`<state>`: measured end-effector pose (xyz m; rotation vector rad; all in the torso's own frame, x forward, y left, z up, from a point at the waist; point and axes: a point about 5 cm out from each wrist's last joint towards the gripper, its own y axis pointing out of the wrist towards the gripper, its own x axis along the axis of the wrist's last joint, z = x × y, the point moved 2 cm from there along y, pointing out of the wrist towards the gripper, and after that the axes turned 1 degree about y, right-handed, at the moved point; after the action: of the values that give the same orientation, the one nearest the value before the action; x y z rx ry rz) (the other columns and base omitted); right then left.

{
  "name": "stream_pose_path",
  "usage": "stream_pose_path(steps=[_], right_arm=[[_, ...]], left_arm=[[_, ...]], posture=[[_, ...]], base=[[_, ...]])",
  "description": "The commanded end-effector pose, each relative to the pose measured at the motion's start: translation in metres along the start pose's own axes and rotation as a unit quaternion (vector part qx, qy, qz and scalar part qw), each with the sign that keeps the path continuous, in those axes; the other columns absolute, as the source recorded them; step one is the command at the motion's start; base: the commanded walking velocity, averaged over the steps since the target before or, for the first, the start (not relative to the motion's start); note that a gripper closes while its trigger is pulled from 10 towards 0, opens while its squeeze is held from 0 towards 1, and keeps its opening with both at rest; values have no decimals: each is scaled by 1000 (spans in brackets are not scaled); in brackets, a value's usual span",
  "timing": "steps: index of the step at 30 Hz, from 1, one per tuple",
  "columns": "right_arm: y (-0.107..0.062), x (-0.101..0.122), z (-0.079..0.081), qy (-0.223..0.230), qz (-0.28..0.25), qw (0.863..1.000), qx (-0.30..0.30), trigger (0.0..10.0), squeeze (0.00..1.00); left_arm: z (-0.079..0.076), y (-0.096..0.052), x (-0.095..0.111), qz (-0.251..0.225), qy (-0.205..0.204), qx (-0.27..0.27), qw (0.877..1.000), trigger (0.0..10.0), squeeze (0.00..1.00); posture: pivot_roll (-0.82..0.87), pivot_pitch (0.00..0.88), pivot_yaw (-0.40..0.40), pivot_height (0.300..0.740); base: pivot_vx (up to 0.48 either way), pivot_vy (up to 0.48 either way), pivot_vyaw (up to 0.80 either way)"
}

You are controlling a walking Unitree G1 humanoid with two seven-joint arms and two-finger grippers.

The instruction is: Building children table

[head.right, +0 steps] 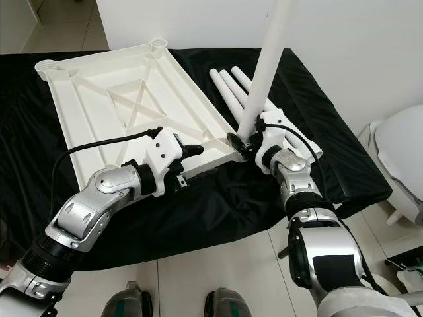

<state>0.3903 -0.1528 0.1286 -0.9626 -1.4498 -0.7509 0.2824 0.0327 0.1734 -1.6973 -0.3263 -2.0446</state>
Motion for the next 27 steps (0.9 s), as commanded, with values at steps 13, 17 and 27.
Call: stream_pose_path(steps=[13,17,27], right_arm=[[24,-2,36,125,3,967,-223,10000,0],[32,6,56,134,-5,963,-235,10000,0],[33,5,64,130,-1,968,-216,10000,0]], left_arm=[[-2,0,0,3,-1,-4,1000,10000,0],[-3,2,1,1,-1,-6,1000,10000,0],[-2,1,1,2,-3,-3,1000,10000,0]], posture=[[-37,0,-26,740],[-35,0,-26,740],[-32,0,-29,740]], base=[[0,0,0],[0,0,0],[0,0,0]])
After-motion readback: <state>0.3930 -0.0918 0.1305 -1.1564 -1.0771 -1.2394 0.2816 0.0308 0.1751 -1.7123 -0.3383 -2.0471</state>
